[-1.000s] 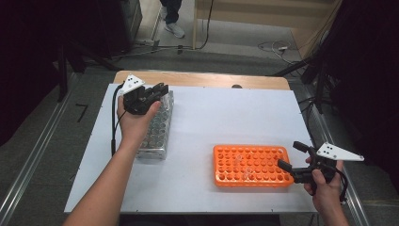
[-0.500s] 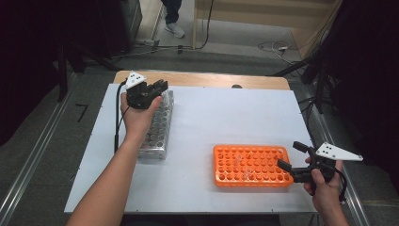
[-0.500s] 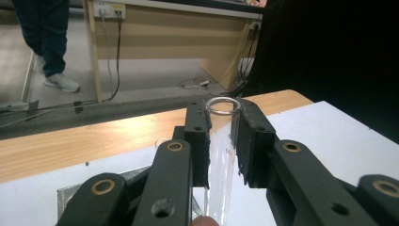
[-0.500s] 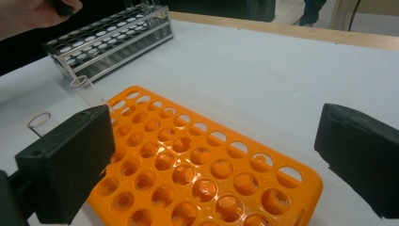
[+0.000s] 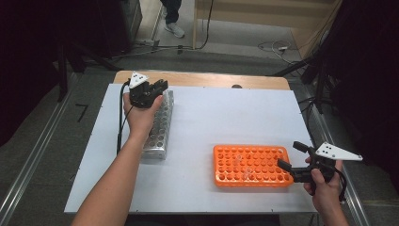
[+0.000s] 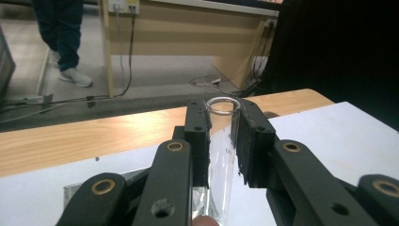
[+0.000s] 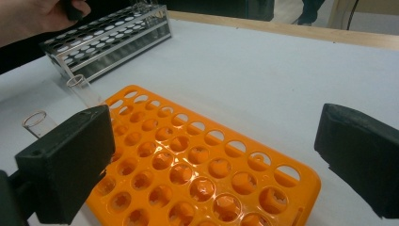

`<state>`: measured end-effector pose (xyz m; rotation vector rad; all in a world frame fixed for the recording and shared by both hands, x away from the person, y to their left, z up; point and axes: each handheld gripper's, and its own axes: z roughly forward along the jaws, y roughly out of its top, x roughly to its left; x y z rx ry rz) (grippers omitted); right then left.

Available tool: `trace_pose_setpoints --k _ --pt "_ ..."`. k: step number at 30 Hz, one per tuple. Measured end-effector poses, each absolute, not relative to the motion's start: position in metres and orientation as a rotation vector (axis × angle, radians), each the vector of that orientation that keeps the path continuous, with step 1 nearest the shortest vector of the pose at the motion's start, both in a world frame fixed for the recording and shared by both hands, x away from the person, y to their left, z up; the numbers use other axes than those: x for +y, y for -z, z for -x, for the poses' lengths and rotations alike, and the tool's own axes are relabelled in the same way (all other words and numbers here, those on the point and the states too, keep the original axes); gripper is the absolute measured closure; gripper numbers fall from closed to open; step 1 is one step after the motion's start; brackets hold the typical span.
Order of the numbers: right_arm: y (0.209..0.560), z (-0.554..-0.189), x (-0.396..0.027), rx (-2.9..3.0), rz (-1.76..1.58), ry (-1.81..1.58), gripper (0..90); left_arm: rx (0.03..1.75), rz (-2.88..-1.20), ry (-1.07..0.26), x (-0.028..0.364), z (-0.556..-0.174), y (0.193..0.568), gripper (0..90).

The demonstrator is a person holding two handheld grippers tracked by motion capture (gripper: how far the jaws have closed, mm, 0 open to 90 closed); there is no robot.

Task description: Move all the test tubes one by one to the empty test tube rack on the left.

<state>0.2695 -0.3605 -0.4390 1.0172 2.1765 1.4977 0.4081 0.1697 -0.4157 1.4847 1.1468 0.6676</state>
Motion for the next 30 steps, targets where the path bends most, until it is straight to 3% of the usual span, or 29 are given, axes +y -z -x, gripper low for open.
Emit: trace_pose_setpoints --k 14,28,30 --pt "0.440 -0.270 -0.360 2.183 -1.015 -1.495 0.0 1.153 -1.647 -0.737 0.159 -0.406 0.422 76.4" --pt "0.441 -0.270 -0.356 2.200 -1.008 -1.482 0.0 1.238 -1.733 -0.629 0.160 -0.408 0.430 75.1" --pt "0.442 -0.270 -0.355 2.203 -0.998 -1.484 0.0 1.243 -1.719 -0.614 0.161 -0.407 0.429 71.6"
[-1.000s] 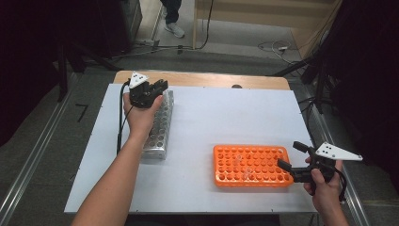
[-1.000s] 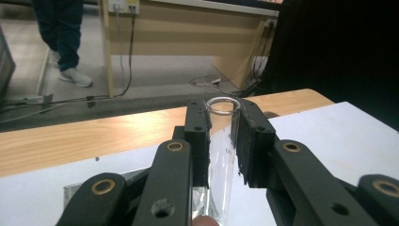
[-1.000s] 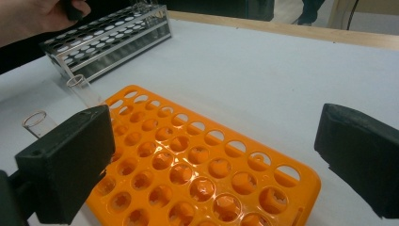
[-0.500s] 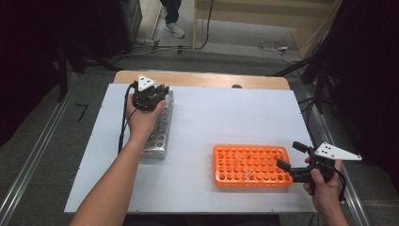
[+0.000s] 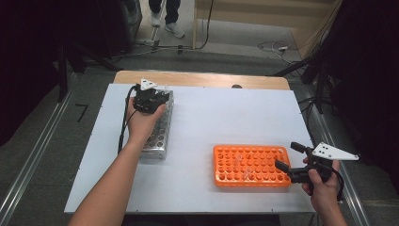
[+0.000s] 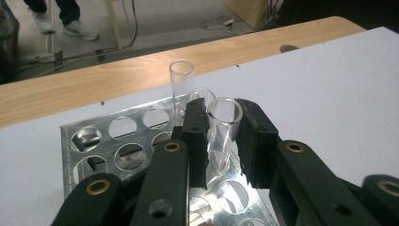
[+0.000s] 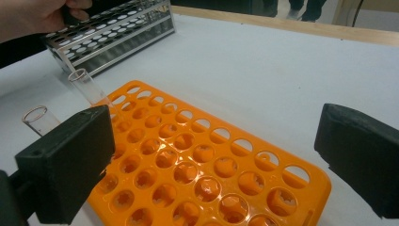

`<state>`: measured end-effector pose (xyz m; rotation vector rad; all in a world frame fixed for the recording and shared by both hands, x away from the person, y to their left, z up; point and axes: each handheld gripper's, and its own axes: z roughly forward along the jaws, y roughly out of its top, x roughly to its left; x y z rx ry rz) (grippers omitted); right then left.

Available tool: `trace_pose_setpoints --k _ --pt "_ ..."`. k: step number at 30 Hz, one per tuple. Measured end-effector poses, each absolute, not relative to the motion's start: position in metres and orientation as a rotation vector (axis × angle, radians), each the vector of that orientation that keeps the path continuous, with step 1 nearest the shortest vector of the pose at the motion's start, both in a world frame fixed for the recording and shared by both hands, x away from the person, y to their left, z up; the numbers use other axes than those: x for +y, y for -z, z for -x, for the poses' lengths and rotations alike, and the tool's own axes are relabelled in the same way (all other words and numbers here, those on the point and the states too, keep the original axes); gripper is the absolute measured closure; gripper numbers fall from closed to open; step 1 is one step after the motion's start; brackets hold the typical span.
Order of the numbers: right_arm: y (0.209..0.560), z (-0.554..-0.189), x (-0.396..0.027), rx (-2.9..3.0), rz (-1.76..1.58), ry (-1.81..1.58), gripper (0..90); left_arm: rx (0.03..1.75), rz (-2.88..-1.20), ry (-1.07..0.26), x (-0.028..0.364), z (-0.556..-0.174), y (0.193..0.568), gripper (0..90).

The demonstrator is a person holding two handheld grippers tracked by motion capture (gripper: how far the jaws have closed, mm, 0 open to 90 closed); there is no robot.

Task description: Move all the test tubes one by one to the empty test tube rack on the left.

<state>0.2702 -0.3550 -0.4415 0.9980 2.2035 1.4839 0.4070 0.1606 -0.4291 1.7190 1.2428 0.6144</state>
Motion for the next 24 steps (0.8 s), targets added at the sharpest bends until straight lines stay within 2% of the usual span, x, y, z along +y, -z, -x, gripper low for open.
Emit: trace_pose_setpoints --k 6,8,11,16,24 --pt "0.442 -0.270 -0.353 2.212 -1.000 -1.479 0.0 1.250 -1.666 -0.597 0.166 -0.401 0.423 39.1" --pt "0.442 -0.270 -0.353 2.213 -0.997 -1.480 0.0 1.254 -1.662 -0.581 0.167 -0.399 0.422 25.6" --pt "0.442 -0.270 -0.352 2.215 -0.996 -1.480 0.0 1.238 -1.650 -0.557 0.169 -0.393 0.420 13.2" --pt "0.441 -0.269 -0.349 2.217 -0.988 -1.482 0.0 1.199 -1.646 -0.536 0.170 -0.377 0.416 2.6" --pt "0.439 -0.267 -0.344 2.231 -0.966 -1.485 0.0 1.145 -1.628 -0.549 0.171 -0.348 0.408 0.0"
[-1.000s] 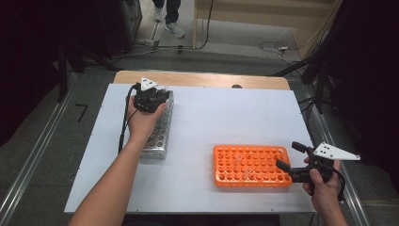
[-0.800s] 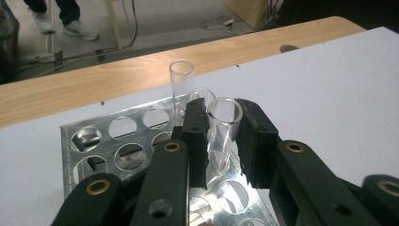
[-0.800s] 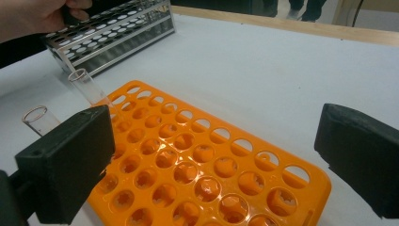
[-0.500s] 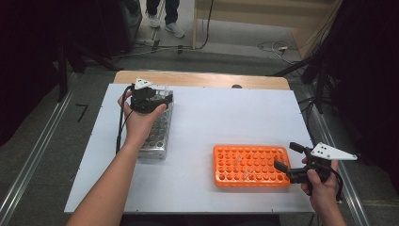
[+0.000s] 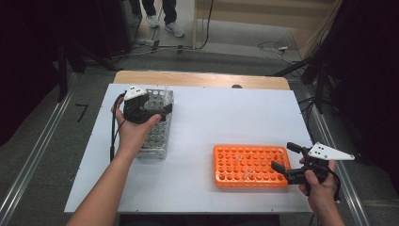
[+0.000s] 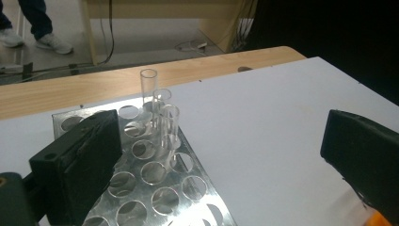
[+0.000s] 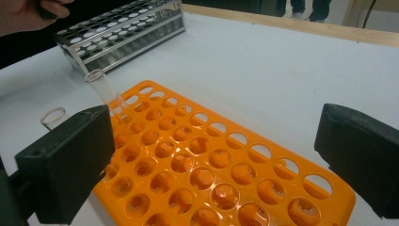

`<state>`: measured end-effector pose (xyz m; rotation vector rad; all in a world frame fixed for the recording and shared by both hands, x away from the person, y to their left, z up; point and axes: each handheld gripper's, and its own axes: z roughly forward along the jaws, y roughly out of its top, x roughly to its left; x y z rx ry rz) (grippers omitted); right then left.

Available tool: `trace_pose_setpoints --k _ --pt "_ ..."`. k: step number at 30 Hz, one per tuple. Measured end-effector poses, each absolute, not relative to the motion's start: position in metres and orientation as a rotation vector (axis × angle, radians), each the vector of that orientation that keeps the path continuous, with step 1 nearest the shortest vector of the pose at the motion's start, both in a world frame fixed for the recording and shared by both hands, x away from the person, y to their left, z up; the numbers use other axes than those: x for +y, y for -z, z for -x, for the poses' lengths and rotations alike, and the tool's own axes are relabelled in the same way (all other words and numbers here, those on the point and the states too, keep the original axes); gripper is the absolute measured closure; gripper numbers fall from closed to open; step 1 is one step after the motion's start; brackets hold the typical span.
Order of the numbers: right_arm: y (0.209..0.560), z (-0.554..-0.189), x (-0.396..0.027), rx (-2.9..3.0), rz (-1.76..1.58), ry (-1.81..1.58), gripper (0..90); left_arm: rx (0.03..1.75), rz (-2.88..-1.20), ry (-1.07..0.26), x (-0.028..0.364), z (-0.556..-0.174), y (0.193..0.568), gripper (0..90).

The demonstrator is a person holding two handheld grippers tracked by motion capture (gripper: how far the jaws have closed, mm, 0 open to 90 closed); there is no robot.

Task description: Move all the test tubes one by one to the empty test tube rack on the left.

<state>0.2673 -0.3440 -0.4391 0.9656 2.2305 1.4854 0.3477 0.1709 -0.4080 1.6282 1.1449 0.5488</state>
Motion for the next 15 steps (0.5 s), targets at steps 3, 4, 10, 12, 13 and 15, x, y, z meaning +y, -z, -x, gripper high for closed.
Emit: trace_pose_setpoints --k 3,4,10,12,13,15 --pt "0.439 -0.267 -0.342 2.230 -0.964 -1.489 0.0 1.133 -1.625 -0.540 0.171 -0.338 0.407 0.0" --pt "0.438 -0.267 -0.341 2.231 -0.964 -1.496 0.0 1.127 -1.628 -0.538 0.171 -0.335 0.406 0.0" --pt "0.437 -0.265 -0.337 2.236 -0.966 -1.510 0.0 1.098 -1.625 -0.539 0.170 -0.311 0.401 0.0" --pt "0.437 -0.265 -0.335 2.239 -0.967 -1.520 0.0 1.090 -1.623 -0.536 0.170 -0.304 0.400 0.0" --pt "0.436 -0.265 -0.335 2.239 -0.969 -1.522 0.0 1.085 -1.620 -0.534 0.170 -0.299 0.400 0.0" --pt "0.436 -0.264 -0.333 2.244 -0.965 -1.524 0.0 1.074 -1.630 -0.541 0.169 -0.292 0.399 0.0"
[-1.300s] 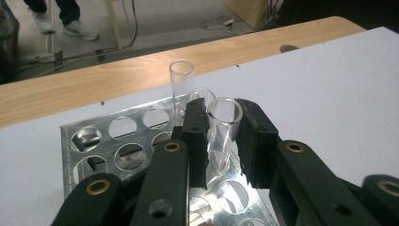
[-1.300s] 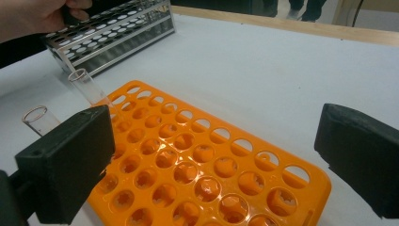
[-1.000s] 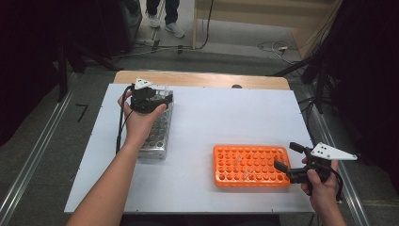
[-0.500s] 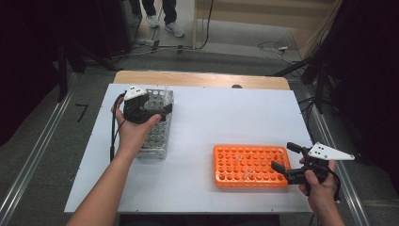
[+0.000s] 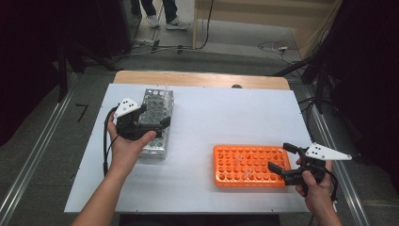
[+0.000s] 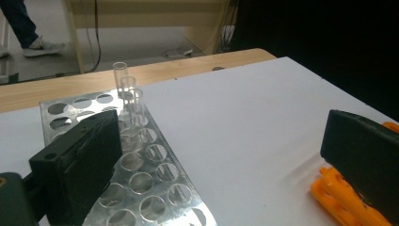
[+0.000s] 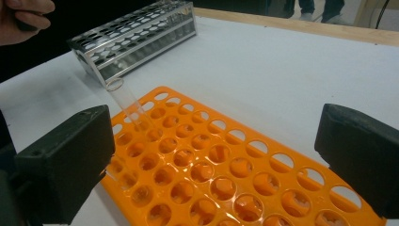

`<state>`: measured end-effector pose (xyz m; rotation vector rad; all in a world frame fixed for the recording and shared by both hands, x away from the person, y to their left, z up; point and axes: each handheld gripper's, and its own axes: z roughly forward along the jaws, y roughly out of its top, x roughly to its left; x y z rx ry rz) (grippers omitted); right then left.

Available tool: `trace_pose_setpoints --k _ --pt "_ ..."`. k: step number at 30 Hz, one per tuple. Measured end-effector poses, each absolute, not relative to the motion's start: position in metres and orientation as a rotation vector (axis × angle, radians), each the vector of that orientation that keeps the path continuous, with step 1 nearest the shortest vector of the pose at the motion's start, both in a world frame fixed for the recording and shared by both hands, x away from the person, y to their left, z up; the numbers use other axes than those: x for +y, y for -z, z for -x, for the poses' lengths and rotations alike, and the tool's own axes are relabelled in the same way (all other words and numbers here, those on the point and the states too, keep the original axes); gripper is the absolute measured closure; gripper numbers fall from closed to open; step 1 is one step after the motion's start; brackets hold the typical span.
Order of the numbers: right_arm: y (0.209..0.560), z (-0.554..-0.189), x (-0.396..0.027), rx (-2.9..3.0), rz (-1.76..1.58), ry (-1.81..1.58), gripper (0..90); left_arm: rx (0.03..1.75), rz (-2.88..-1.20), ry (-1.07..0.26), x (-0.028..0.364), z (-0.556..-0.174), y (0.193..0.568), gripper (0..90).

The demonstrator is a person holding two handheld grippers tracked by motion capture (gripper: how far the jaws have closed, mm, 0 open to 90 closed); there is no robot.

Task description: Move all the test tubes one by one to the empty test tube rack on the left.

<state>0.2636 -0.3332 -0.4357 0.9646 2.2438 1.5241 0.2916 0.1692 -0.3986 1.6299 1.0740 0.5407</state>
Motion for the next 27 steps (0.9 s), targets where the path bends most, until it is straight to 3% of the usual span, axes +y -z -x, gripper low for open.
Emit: trace_pose_setpoints --k 16,25,27 --pt "0.442 -0.260 -0.316 2.360 -0.894 -1.545 0.0 1.006 -1.646 -0.531 0.163 -0.236 0.406 0.0" --pt "0.449 -0.257 -0.302 2.444 -0.853 -1.541 0.0 0.989 -1.678 -0.487 0.154 -0.215 0.427 0.0" --pt "0.451 -0.256 -0.298 2.456 -0.855 -1.539 3.4 0.990 -1.679 -0.473 0.153 -0.211 0.432 0.0"
